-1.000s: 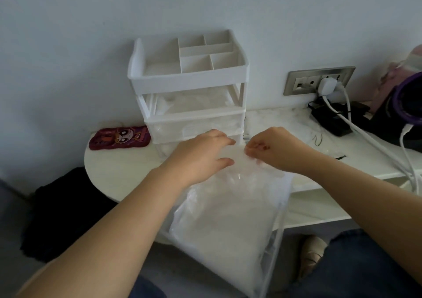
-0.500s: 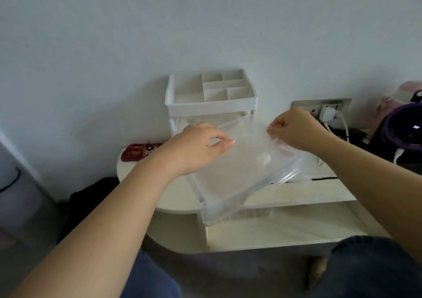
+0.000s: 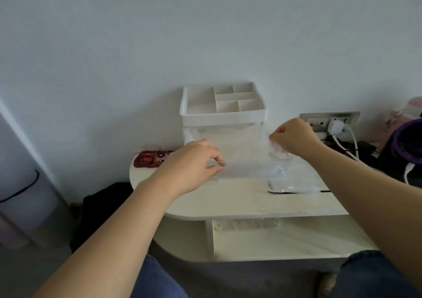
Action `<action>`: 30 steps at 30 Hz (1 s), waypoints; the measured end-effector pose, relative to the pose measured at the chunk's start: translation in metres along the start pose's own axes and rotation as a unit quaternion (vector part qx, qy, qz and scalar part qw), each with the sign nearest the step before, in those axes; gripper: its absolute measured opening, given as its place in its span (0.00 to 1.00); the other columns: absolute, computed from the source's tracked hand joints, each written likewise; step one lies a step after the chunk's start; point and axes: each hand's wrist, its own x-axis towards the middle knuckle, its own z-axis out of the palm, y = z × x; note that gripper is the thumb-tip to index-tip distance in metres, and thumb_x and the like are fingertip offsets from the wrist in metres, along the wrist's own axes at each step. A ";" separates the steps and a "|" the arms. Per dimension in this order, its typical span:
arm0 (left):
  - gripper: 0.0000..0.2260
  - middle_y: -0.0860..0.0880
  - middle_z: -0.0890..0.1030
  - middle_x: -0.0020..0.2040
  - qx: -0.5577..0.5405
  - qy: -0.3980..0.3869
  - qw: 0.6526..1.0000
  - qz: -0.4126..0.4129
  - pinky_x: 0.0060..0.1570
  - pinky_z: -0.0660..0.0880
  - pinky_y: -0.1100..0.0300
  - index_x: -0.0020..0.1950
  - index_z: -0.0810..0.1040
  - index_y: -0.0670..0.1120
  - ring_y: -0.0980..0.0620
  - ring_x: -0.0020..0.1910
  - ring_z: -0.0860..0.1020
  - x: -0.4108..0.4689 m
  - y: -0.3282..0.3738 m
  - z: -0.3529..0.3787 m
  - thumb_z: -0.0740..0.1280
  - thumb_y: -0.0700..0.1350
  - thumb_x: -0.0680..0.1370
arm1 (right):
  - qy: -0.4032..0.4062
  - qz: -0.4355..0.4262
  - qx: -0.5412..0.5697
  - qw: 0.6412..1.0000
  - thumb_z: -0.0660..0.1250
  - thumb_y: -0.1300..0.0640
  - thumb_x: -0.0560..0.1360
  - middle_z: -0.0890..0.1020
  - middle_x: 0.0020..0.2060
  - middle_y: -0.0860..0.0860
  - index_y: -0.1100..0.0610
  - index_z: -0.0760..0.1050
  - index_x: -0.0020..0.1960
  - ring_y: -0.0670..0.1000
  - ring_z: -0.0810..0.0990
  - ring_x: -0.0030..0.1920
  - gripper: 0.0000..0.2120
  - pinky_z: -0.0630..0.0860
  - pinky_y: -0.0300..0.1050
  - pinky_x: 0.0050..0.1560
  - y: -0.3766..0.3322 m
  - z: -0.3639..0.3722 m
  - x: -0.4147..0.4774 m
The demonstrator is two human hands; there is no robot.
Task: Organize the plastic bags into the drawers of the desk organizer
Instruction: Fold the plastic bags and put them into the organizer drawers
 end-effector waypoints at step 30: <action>0.09 0.50 0.79 0.49 0.097 0.305 0.945 0.072 0.58 0.67 0.53 0.54 0.80 0.46 0.47 0.47 0.78 0.015 -0.003 0.048 0.70 0.40 0.74 | -0.029 -0.077 0.151 0.985 0.72 0.52 0.71 0.81 0.42 0.47 0.53 0.75 0.50 0.49 0.81 0.42 0.10 0.77 0.43 0.42 0.075 0.018 -0.002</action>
